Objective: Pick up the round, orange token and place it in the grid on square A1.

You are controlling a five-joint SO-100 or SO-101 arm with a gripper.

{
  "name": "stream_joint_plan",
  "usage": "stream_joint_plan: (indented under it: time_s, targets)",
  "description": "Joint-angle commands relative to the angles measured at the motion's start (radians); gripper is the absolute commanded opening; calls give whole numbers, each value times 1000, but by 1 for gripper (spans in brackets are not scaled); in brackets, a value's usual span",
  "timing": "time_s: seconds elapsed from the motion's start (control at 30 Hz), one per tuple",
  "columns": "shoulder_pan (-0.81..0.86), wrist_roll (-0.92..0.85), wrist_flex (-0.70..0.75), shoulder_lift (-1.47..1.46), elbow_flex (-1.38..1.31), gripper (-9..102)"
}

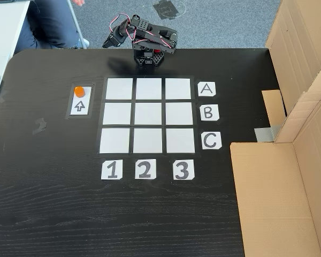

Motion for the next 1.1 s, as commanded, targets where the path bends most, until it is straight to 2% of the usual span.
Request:
stream_joint_plan:
  time_s: [0.0,0.37,0.77,0.9,1.07]
  targets:
    - [3,-21,6,6,3,14]
    - [8,-21,6,-2,3,14]
    - [20,-37,8,-12,-29,19]
    - [14,-48,6,-189,-149,19]
    - [-11,-44,17,-540,-423,19]
